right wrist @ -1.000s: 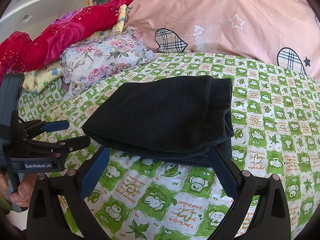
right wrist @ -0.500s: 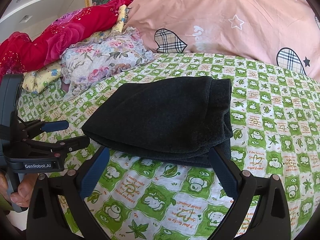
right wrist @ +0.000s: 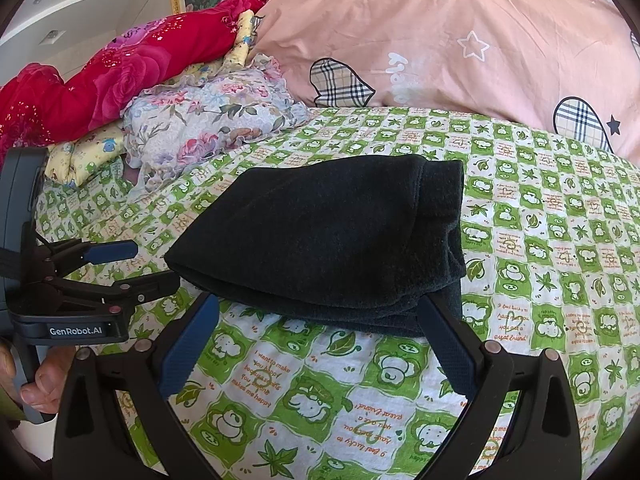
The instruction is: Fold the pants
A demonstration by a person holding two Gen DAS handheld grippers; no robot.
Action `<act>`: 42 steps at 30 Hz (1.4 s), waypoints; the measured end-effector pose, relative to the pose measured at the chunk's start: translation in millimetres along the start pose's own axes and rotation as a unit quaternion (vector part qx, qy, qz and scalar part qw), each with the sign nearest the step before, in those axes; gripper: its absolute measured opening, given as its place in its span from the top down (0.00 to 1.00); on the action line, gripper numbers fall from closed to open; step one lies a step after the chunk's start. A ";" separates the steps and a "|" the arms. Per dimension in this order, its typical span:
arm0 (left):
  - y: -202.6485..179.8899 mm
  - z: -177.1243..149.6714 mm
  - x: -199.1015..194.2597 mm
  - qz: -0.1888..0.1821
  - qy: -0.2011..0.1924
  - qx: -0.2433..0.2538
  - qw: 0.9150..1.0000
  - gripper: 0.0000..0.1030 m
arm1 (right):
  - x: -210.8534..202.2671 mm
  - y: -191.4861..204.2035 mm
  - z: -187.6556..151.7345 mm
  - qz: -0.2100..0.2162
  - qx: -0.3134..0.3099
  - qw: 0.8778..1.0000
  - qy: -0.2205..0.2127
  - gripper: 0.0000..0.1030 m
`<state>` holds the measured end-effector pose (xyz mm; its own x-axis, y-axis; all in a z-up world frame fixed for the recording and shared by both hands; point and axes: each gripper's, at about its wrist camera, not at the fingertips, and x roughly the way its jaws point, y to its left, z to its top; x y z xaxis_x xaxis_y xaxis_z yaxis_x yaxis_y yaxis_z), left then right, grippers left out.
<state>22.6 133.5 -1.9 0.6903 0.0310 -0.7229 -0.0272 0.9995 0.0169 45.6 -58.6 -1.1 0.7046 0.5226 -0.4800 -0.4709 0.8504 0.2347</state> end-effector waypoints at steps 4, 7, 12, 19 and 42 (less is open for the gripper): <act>0.1 0.4 -0.3 0.000 -0.002 0.000 1.000 0.20 | -0.9 -0.2 0.1 0.000 0.001 1.000 -0.002 0.04; 0.2 1.5 -0.7 -0.001 -0.002 -0.001 1.000 0.20 | -1.2 -0.6 0.6 -0.003 0.002 1.000 -0.001 0.04; 0.1 1.8 -0.5 0.000 -0.002 -0.001 1.000 0.20 | -2.3 -3.6 1.3 -0.005 0.003 1.000 -0.002 0.04; -0.4 4.1 -1.5 0.000 -0.004 0.000 1.000 0.20 | -4.3 -6.9 0.3 -0.009 0.008 1.000 -0.003 0.04; -0.5 3.3 -4.7 0.000 -0.006 -0.002 1.000 0.20 | -5.1 -7.8 0.8 -0.008 0.009 1.000 -0.005 0.03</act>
<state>21.9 132.9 3.8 0.6993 0.0304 -0.7142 -0.0291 0.9995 0.0141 46.1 -67.9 0.1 0.7170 0.5091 -0.4762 -0.4499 0.8597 0.2417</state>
